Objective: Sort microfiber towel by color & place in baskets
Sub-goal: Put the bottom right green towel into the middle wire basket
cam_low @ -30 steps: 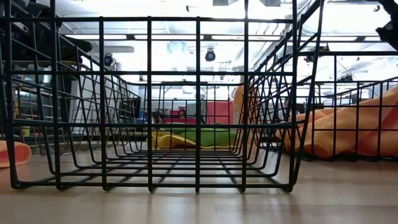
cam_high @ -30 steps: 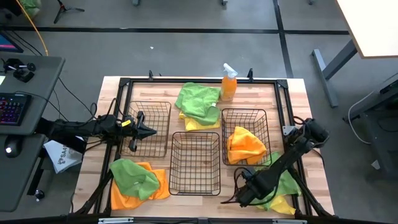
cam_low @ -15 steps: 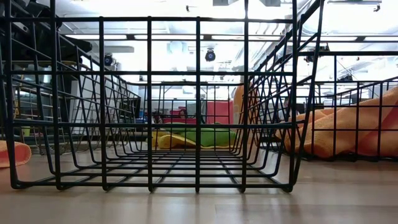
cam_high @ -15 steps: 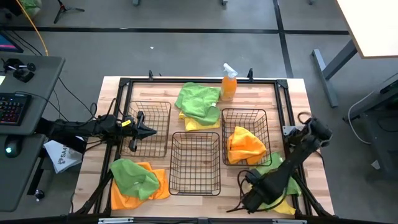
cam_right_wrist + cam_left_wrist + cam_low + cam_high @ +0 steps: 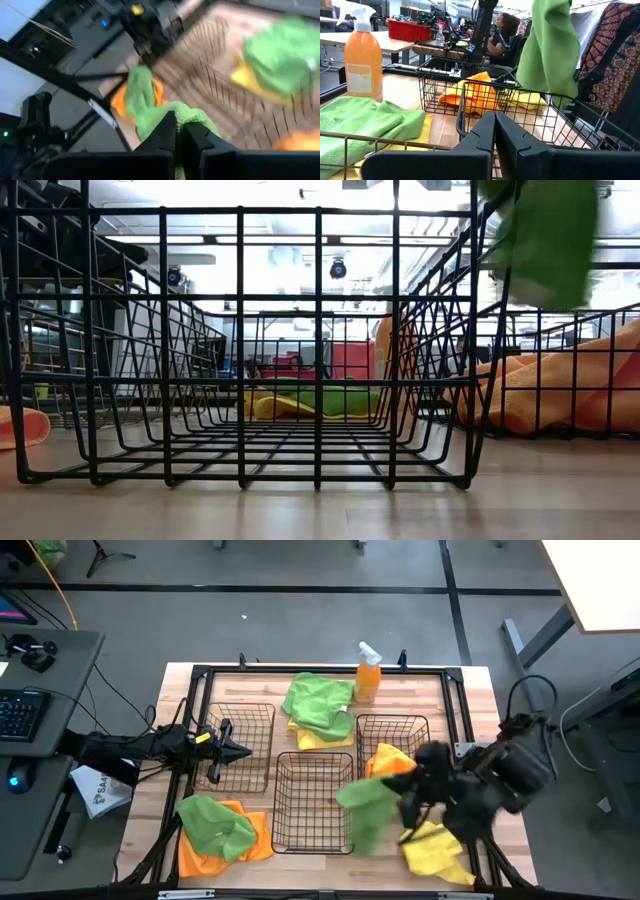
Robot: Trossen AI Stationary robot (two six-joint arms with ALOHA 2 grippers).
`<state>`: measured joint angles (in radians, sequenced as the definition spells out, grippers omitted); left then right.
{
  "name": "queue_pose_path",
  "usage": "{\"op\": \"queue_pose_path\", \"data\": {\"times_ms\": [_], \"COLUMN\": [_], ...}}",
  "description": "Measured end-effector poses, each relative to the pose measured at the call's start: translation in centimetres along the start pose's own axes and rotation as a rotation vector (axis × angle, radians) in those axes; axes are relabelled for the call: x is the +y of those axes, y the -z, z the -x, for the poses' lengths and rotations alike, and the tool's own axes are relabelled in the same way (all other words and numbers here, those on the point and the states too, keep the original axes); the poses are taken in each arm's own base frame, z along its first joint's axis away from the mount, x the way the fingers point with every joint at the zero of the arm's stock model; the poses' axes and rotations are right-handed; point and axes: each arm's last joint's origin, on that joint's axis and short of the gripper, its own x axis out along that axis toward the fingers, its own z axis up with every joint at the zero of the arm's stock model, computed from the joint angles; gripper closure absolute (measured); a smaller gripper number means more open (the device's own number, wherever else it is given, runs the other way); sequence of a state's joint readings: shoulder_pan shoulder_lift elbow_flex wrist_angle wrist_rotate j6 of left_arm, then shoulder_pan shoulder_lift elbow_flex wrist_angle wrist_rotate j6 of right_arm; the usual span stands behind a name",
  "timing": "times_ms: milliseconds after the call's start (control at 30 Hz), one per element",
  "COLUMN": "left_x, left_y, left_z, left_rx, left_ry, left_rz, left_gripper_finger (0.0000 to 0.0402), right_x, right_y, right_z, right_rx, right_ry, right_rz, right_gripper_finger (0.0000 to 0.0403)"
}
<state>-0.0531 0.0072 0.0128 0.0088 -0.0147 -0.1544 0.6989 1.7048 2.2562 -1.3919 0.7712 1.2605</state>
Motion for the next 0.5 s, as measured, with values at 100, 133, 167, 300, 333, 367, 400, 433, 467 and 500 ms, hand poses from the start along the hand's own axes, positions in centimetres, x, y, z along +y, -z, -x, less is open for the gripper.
{"op": "queue_pose_path", "data": {"times_ms": [100,133,167,300,333,367,400,433,467,500], "left_x": [0.0,0.0,0.0,0.0,0.0,0.0,0.0,0.0,0.0,0.0], "left_y": [0.0,0.0,0.0,0.0,0.0,0.0,0.0,0.0,0.0,0.0], "left_z": [0.0,0.0,0.0,0.0,0.0,0.0,0.0,0.0,0.0,0.0], "left_rx": [0.000,0.000,0.000,0.000,0.000,0.000,0.000,0.000,0.000,0.000], "left_ry": [0.000,0.000,0.000,0.000,0.000,0.000,0.000,0.000,0.000,0.000], "left_rz": [0.000,0.000,0.000,0.000,0.000,0.000,0.000,0.000,0.000,0.000], "left_gripper_finger": [0.0401,0.0401,0.0401,0.0401,0.0401,0.0401,0.0401,0.0401,0.0401,0.0401], "right_x": [1.2,1.7,2.1,3.2,3.3,3.2,3.0,2.7,2.4,2.1], "right_y": [-1.9,-2.4,-2.9,-4.6,-4.7,-4.8,-4.6,-4.5,-4.3,-4.1], "right_z": [-2.7,-3.7,-4.7,-8.3,-9.1,-9.8,-10.5,-11.0,-11.4,-11.6], "right_rx": [-0.031,-0.029,-0.030,-0.060,-0.050,-0.029,-0.002,0.026,0.052,0.072], "right_ry": [-0.096,-0.147,-0.199,-0.386,-0.408,-0.415,-0.405,-0.386,-0.356,-0.321], "right_rz": [0.066,0.097,0.118,0.176,0.189,0.199,0.211,0.221,0.228,0.230], "right_gripper_finger": [0.0402,0.0402,0.0402,0.0402,0.0402,0.0402,0.0402,0.0402,0.0402,0.0402]}}
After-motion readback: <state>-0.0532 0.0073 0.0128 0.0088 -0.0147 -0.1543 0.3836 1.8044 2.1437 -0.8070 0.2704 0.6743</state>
